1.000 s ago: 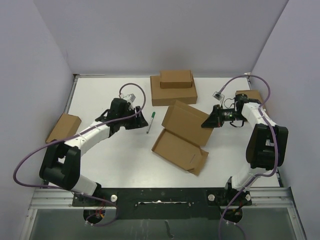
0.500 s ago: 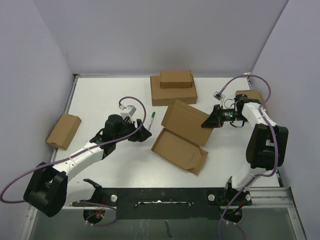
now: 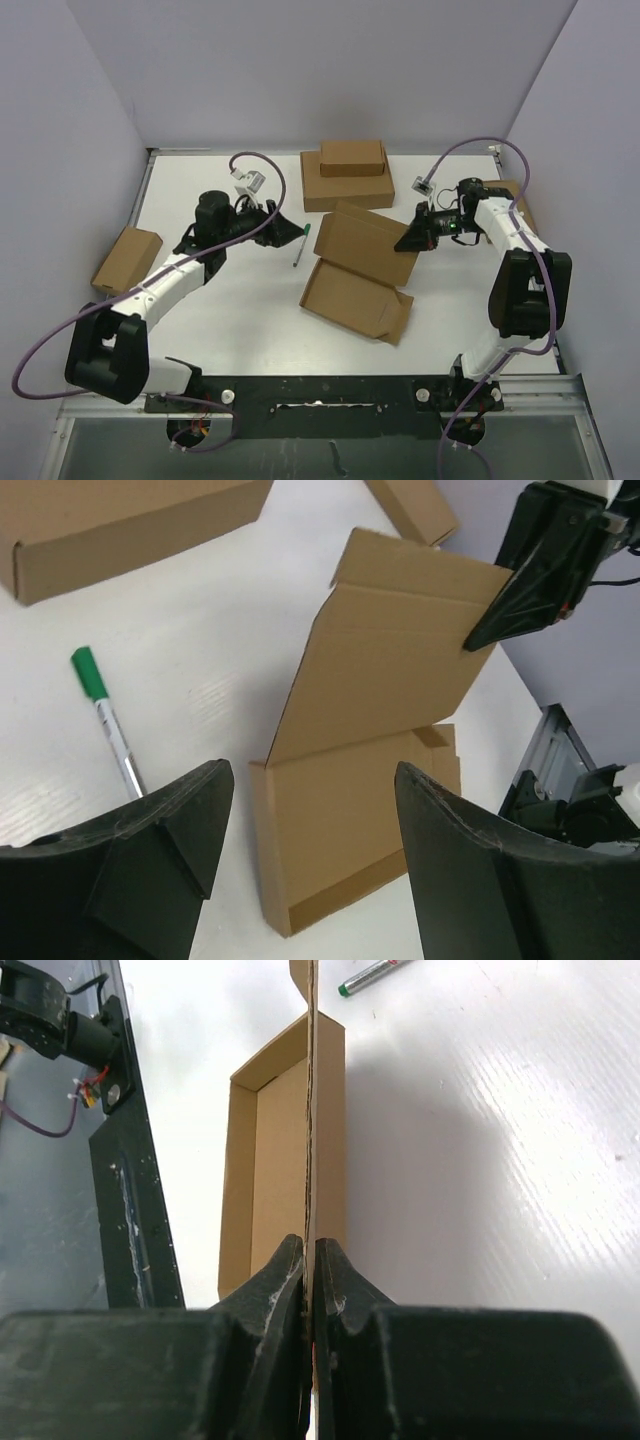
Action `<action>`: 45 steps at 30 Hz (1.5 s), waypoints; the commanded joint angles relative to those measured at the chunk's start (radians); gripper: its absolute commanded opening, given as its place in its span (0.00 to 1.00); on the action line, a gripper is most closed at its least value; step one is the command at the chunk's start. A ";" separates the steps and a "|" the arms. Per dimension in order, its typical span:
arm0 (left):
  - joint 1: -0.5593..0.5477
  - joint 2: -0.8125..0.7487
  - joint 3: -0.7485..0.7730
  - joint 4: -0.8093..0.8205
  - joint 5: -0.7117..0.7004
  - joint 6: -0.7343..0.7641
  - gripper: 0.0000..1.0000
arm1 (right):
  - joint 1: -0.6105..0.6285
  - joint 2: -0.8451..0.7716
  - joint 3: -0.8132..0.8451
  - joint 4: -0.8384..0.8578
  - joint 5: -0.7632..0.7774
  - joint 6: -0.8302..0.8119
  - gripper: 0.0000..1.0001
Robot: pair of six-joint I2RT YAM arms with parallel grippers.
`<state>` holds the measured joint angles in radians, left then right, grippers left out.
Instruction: Fold the paper box
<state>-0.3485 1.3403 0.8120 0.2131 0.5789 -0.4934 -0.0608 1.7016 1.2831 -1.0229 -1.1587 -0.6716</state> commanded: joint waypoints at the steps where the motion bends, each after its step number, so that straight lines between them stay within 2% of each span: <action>1: 0.019 0.076 0.103 0.110 0.170 0.028 0.65 | 0.047 0.001 0.077 -0.032 0.028 -0.065 0.00; 5: 0.023 0.139 0.136 0.138 0.254 0.062 0.66 | 0.077 0.039 0.166 -0.104 0.052 -0.129 0.00; 8: 0.027 0.165 0.095 0.281 0.312 0.084 0.66 | 0.096 0.075 0.240 -0.179 0.055 -0.186 0.00; 11: 0.035 0.189 0.085 0.337 0.352 0.088 0.66 | 0.113 0.089 0.279 -0.211 0.065 -0.212 0.00; 16: 0.037 0.227 0.084 0.322 0.325 0.140 0.65 | 0.134 0.087 0.295 -0.235 0.077 -0.241 0.00; 24: 0.029 0.259 0.013 0.450 0.294 0.102 0.60 | 0.140 0.080 0.315 -0.256 0.086 -0.263 0.00; 29: 0.017 0.281 0.014 0.485 0.292 0.083 0.45 | 0.143 0.089 0.328 -0.264 0.079 -0.265 0.00; 34: 0.008 0.315 0.017 0.534 0.300 0.059 0.41 | 0.148 0.091 0.328 -0.264 0.076 -0.266 0.00; 39: -0.014 0.345 0.036 0.545 0.304 0.055 0.30 | 0.151 0.093 0.325 -0.261 0.076 -0.264 0.00; 41: -0.021 0.351 0.039 0.542 0.297 0.058 0.21 | 0.150 0.093 0.323 -0.260 0.077 -0.264 0.00; 44: -0.026 0.345 0.030 0.542 0.269 0.063 0.02 | 0.151 0.092 0.320 -0.254 0.076 -0.259 0.00; 45: -0.027 0.340 0.025 0.542 0.258 0.065 0.00 | 0.151 0.091 0.319 -0.251 0.078 -0.254 0.00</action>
<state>-0.3698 1.6798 0.8124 0.6853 0.8619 -0.4347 0.0807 1.7977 1.5711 -1.2743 -1.0534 -0.9169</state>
